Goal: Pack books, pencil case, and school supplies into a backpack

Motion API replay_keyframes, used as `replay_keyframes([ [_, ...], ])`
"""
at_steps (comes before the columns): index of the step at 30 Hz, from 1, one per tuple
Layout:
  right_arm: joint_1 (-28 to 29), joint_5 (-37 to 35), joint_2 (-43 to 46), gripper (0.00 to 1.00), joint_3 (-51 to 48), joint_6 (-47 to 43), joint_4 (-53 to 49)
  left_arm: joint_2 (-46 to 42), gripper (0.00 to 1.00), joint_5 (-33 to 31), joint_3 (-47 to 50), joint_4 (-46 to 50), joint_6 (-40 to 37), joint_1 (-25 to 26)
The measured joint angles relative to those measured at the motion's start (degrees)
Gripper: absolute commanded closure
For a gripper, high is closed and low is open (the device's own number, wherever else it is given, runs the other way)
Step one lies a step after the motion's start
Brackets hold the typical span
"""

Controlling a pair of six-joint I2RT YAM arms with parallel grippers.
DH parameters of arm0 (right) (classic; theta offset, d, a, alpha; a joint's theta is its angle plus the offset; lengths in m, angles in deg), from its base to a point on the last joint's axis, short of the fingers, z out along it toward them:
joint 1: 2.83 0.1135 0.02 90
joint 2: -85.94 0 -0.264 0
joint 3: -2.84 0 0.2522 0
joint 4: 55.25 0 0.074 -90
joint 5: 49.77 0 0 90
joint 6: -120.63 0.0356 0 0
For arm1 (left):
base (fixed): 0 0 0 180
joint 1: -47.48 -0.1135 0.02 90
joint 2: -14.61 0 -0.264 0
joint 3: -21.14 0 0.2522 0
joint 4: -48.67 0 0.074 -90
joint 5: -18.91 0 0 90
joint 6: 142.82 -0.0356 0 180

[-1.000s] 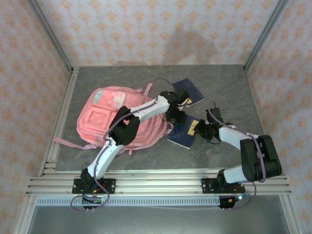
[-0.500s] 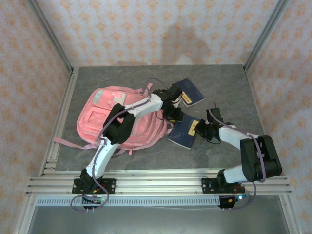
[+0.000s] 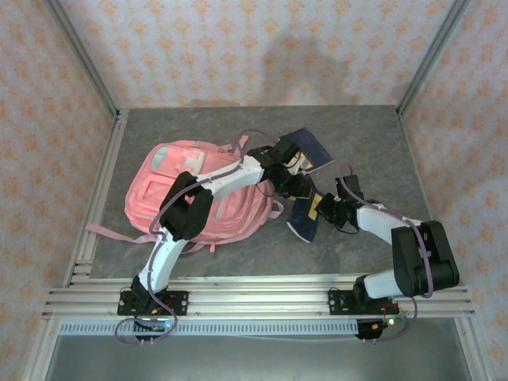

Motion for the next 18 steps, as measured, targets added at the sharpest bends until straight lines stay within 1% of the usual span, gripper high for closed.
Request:
replay_keyframes([
  [3, 0.00, 0.17, 0.20, 0.85, -0.04, 0.02, 0.00, 0.44, 0.74, -0.83, -0.79, 2.05, -1.51, 0.00],
  [4, 0.00, 0.26, 0.31, 0.85, -0.09, 0.04, 0.00, 0.61, 0.79, -1.49, -1.07, 2.80, -2.12, 0.00],
  [6, 0.00, 0.26, 0.70, 0.84, -0.22, 0.09, -0.02, 0.87, 0.95, -2.40, -1.49, 4.11, -3.43, 0.00],
  [7, 0.00, 0.28, 1.03, 0.83, -0.37, 0.17, -0.04, 0.87, 1.00, -2.97, -1.51, 4.59, -4.11, 0.00],
  [9, 0.02, 0.26, 2.03, 0.79, -0.81, 0.37, -0.11, 0.87, 1.00, -3.56, -1.53, 5.05, -4.72, 0.02],
  [13, 0.04, -0.31, 6.62, 0.63, -1.51, 0.72, -1.42, 0.52, 1.00, -4.74, -1.22, 5.07, -4.90, 0.13],
  [15, 0.13, -1.14, 10.99, 0.56, -1.51, 0.92, -2.56, -1.27, 1.00, -5.92, 0.74, 4.00, -4.39, 0.22],
  [18, 0.17, -2.08, 19.34, 0.47, -1.51, 1.49, -3.63, -7.50, 1.00, -8.22, 6.62, 1.70, -2.38, 0.20],
])
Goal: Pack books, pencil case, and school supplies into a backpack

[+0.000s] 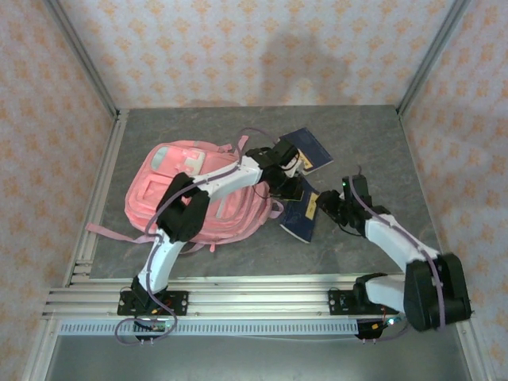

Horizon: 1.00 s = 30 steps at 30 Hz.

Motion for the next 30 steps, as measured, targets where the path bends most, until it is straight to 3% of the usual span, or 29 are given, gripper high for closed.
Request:
replay_keyframes([
  [7, 0.00, 1.51, 16.83, 0.29, -0.02, 5.53, 2.56, -20.92, 1.00, -7.80, 9.20, -7.80, 6.21, -0.44],
  [13, 0.33, 4.26, 22.77, 0.14, -0.02, 11.96, 8.07, -36.81, 1.00, -15.65, 19.41, -19.15, 12.07, -0.44],
  [19, 2.54, 5.29, 24.72, 0.13, -0.83, 18.23, 18.84, -51.19, 1.00, -26.36, 38.69, -33.46, 21.29, -0.44],
  [23, 3.85, 5.33, 23.78, 0.13, -2.21, 22.25, 25.86, -55.39, 1.00, -31.71, 45.53, -38.23, 26.80, -0.57],
  [27, 5.49, 5.29, 21.05, 0.13, -2.21, 24.41, 29.83, -56.24, 1.00, -33.22, 46.77, -41.79, 30.34, -0.55],
  [30, 7.28, 5.01, 19.43, 0.07, -2.21, 25.27, 31.45, -57.55, 1.00, -34.23, 48.24, -44.35, 32.74, -0.55],
])
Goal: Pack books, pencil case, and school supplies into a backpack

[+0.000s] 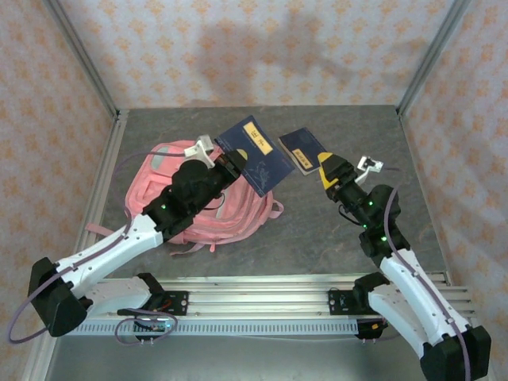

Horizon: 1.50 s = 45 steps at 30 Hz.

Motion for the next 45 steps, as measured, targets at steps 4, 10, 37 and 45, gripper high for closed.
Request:
replay_keyframes([
  [4, 3.06, -0.87, -2.51, 0.03, 0.02, 0.37, 1.05, -2.49, 1.00, -1.57, 2.69, -1.86, 2.43, 0.00],
  [10, 8.96, -2.82, -8.61, 0.03, 0.02, 2.29, 5.64, -4.13, 1.00, -3.04, 4.90, -3.56, 5.35, 0.00],
  [37, 25.00, -12.63, -32.65, 0.38, 0.42, 15.56, 43.82, -4.76, 1.00, -5.51, 8.44, -9.25, 9.40, 0.00],
  [45, 26.14, -13.55, -33.53, 0.99, 2.16, 13.81, 43.41, -5.57, 1.00, -5.51, 9.01, -9.22, 9.35, 0.00],
])
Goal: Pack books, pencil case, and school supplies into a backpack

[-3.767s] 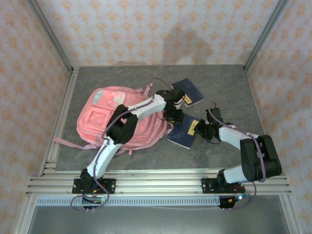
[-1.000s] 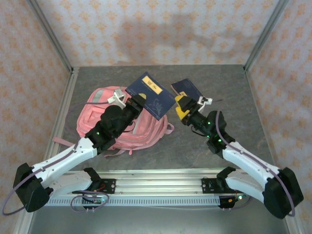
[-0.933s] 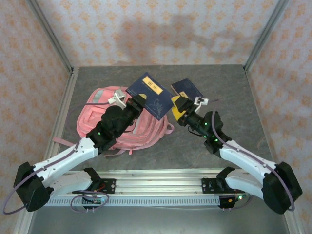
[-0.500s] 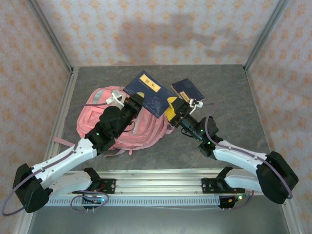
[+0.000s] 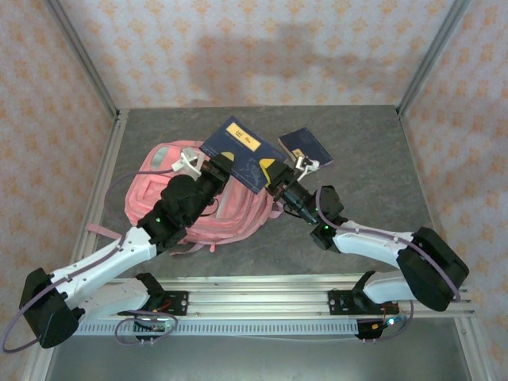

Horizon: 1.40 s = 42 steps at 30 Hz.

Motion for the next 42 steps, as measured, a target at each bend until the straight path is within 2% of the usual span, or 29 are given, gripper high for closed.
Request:
replay_keyframes([
  [1, 0.07, 0.04, 0.13, 1.00, 0.00, -0.13, -0.61, -0.13, 1.00, 0.02, 0.00, 0.04, 0.00, 0.00],
  [2, 0.17, -0.15, 0.52, 1.00, 0.00, -0.90, -1.60, -0.22, 0.94, 0.07, 0.00, 0.52, -0.07, 0.00],
  [6, 0.04, -0.63, 4.55, 1.00, -0.02, -3.87, -8.09, -0.39, 0.56, 1.31, -0.92, 4.59, -1.81, -0.35],
  [9, -1.44, -0.42, 8.72, 1.00, -0.63, -6.23, -12.20, -0.59, 0.38, 5.01, -1.88, 6.60, -4.15, -2.69],
  [12, -3.98, 1.68, 12.02, 1.00, -1.66, -7.52, -14.25, -0.85, 0.34, 9.03, -2.27, 7.56, -5.40, -5.68],
  [14, -5.40, 3.93, 12.87, 1.00, -1.95, -7.80, -14.75, -0.85, 0.35, 11.89, -2.27, 7.65, -5.81, -7.39],
  [18, -6.29, 8.28, 13.73, 1.00, -2.64, -7.91, -15.98, 0.24, 0.43, 17.97, -2.45, 6.71, -6.27, -8.68],
  [19, -6.29, 9.16, 13.99, 1.00, -2.82, -8.07, -16.50, 0.96, 0.48, 19.50, -2.64, 6.40, -6.36, -8.68],
  [23, -6.54, 11.32, 15.37, 1.00, -2.95, -8.90, -18.69, 3.56, 0.82, 24.11, -2.89, 4.90, -6.49, -8.68],
  [27, -7.15, 11.76, 17.99, 1.00, -3.61, -9.57, -21.79, 3.06, 0.99, 26.32, -2.91, 2.60, -4.98, -8.31],
  [28, -7.15, 11.93, 18.56, 0.96, -3.65, -9.77, -22.34, 2.73, 1.00, 26.51, -2.91, 2.56, -5.01, -8.17],
  [30, -7.15, 12.50, 19.54, 0.74, -3.65, -10.27, -22.93, 2.19, 1.00, 26.67, -2.86, 2.56, -4.98, -7.87],
  [33, -7.69, 13.90, 19.61, 0.57, -3.65, -11.08, -22.75, 1.25, 1.00, 26.36, -2.64, 2.78, -5.46, -8.31],
  [38, -8.11, 15.93, 19.52, 0.54, -3.69, -10.58, -20.04, 1.07, 1.00, 25.57, -2.54, 2.80, -5.86, -8.39],
  [42, -8.11, 16.28, 19.04, 0.58, -3.80, -10.27, -18.43, 1.07, 1.00, 25.51, -2.21, 2.73, -5.84, -8.39],
])
